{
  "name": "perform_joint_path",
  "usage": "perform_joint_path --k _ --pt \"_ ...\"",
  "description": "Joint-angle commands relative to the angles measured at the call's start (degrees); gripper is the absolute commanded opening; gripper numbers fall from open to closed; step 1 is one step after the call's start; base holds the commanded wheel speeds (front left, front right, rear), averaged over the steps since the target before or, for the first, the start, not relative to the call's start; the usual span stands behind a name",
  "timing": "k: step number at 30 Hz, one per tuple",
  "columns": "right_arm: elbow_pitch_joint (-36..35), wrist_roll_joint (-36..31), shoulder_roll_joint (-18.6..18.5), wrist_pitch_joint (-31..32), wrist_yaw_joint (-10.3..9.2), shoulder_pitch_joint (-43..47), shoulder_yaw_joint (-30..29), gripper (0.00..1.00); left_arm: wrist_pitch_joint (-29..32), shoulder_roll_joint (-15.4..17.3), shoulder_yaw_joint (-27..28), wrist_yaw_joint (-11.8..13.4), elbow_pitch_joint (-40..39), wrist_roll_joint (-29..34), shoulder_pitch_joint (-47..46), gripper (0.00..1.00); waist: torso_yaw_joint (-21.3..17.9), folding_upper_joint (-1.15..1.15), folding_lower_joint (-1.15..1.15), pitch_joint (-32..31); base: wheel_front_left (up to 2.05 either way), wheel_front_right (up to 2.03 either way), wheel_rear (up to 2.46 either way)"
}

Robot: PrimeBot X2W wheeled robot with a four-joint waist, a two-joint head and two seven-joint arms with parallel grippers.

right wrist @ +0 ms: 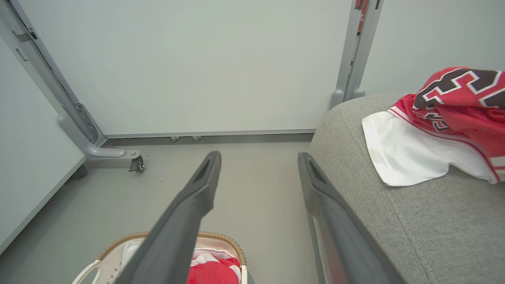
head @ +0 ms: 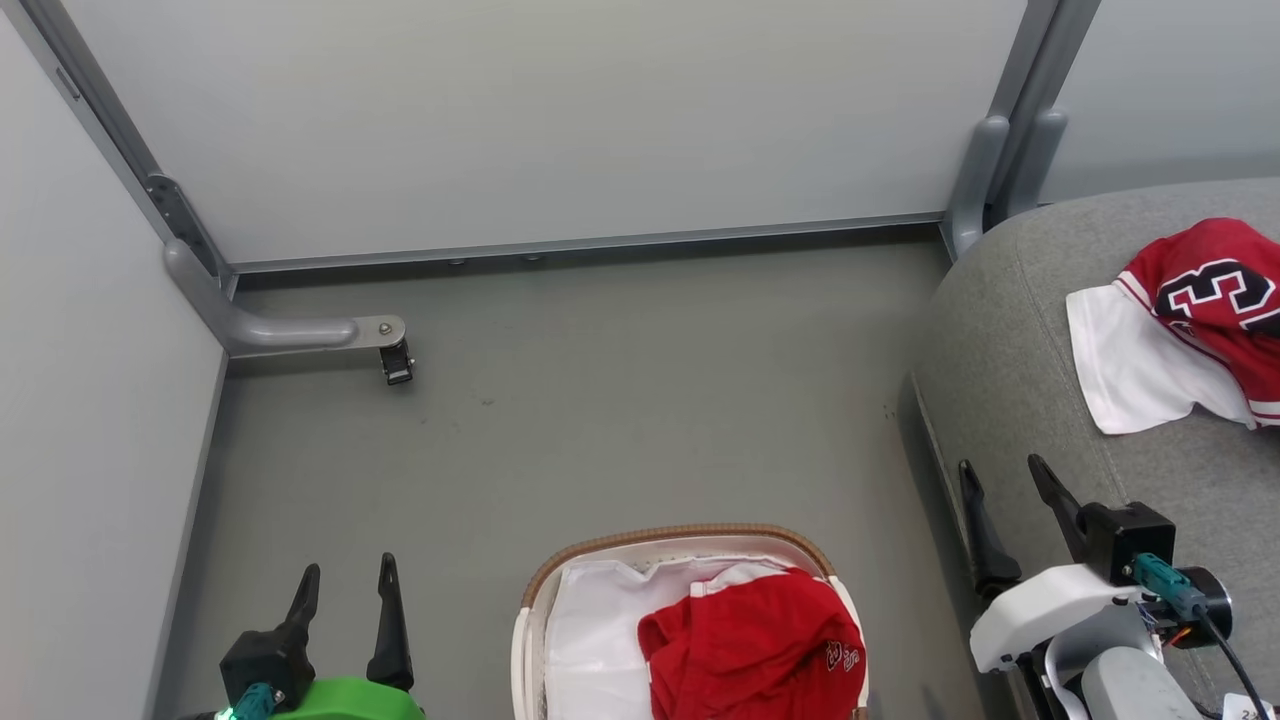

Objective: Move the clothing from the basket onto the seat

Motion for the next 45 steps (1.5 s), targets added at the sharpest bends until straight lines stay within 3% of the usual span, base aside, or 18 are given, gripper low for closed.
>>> perform_joint_path --k 1,8,16,33,45 --pt "0.18 0.23 -0.27 -0.10 -0.08 0.46 0.26 1.00 -0.03 0.13 -0.17 0.31 -0.12 -0.25 0.37 1.00 -0.04 0.42 0.00 0.08 0.00 0.00 0.00" --pt "-0.67 0.69 -1.04 -0.10 -0.08 -2.05 1.64 1.00 -0.04 0.13 -2.53 -0.59 -0.06 -0.54 -2.52 1.00 -2.02 0.42 0.00 3.31 0.00 0.00 0.00" --pt "-4.94 1.79 -2.33 -0.10 -0.08 -8.23 2.74 1.00 -0.04 0.14 -8.92 -2.48 3.30 -1.51 -9.47 1.00 -7.99 0.42 0.00 12.36 0.00 0.00 0.00" --pt "-14.17 3.48 -1.67 -0.10 -0.08 -19.29 0.83 1.00 -0.03 0.27 -21.50 -5.26 19.13 1.48 -27.54 1.00 -18.91 0.42 0.00 30.95 0.00 0.00 0.00" --pt "-16.48 3.43 -0.69 -0.10 -0.08 -21.59 0.39 1.00 -0.04 0.26 -31.61 -5.63 30.33 0.64 -36.22 1.00 -20.83 0.42 0.00 38.61 0.00 0.00 0.00"
